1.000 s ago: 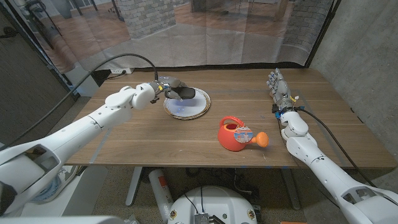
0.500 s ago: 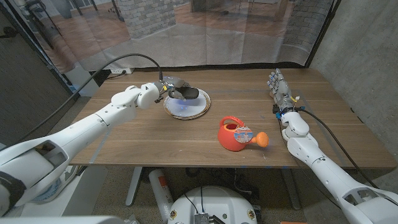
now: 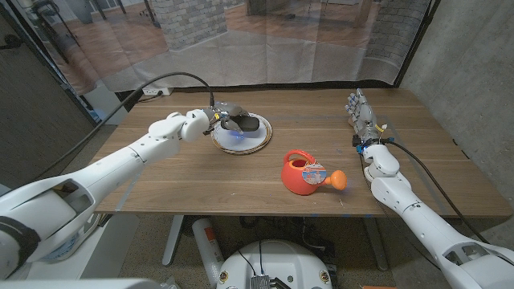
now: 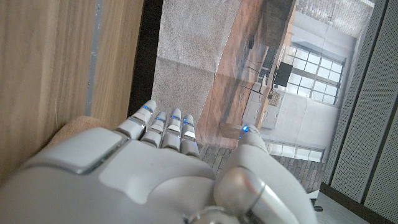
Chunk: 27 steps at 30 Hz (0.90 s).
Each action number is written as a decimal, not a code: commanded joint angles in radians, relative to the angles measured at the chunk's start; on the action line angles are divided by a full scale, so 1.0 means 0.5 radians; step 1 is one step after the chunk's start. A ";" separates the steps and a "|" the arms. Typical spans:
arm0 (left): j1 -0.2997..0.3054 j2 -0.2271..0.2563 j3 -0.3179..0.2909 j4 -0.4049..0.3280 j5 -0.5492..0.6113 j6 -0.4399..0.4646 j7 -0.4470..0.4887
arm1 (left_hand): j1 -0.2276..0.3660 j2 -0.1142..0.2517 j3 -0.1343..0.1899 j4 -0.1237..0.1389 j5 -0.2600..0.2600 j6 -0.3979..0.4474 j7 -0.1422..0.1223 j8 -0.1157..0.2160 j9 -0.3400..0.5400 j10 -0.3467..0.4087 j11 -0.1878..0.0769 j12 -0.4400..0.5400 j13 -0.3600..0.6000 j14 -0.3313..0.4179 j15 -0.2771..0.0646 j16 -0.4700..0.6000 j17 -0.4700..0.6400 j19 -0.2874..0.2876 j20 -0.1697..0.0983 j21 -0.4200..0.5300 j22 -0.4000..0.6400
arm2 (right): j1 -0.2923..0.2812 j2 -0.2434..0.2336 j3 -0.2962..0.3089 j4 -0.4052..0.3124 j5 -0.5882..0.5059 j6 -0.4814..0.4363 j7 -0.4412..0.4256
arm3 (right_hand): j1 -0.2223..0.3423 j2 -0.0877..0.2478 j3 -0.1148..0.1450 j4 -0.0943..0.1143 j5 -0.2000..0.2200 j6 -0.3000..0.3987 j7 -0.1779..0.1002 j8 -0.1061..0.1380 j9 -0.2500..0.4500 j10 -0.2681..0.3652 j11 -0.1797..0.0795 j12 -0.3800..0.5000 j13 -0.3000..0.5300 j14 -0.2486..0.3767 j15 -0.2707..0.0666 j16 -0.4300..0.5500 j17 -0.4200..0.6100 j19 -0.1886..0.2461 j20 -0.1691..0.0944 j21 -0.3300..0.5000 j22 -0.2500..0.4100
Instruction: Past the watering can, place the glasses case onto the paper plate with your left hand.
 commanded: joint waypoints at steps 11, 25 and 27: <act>-0.014 -0.042 0.057 0.093 -0.035 -0.023 0.034 | 0.200 0.216 0.052 0.061 0.010 0.017 -0.029 -0.010 0.005 -0.008 -0.002 -0.016 0.011 -0.024 -0.120 -0.019 0.012 -0.029 0.007 0.000 0.005 | -0.006 0.006 -0.005 0.003 -0.009 -0.003 -0.014 | 0.003 0.015 -0.013 0.001 0.004 0.016 -0.003 0.014 0.012 0.009 -0.003 0.000 0.011 0.015 -0.004 0.001 0.005 0.012 -0.019 -0.005 0.006; -0.009 -0.034 0.072 0.081 -0.008 0.020 0.035 | 0.155 0.183 0.030 0.073 0.000 -0.064 -0.087 -0.069 0.003 -0.096 -0.030 -0.080 0.025 -0.257 -0.082 -0.132 -0.025 -0.400 0.090 -0.160 -0.009 | -0.001 0.016 -0.012 0.024 -0.007 -0.002 -0.008 | 0.004 0.016 -0.013 0.000 0.004 0.017 -0.007 0.014 0.012 0.011 -0.001 0.000 0.011 0.016 -0.002 0.000 0.005 0.012 -0.019 -0.006 0.006; -0.007 -0.029 0.072 0.076 -0.003 0.028 0.037 | 0.150 0.180 0.027 0.075 0.000 -0.067 -0.091 -0.072 0.003 -0.112 -0.031 -0.089 0.025 -0.276 -0.078 -0.139 -0.030 -0.427 0.096 -0.174 -0.010 | 0.000 0.018 -0.012 0.026 -0.006 -0.001 -0.010 | 0.004 0.017 -0.013 0.000 0.004 0.017 -0.007 0.014 0.012 0.011 -0.001 0.000 0.011 0.016 -0.002 0.000 0.005 0.012 -0.019 -0.006 0.006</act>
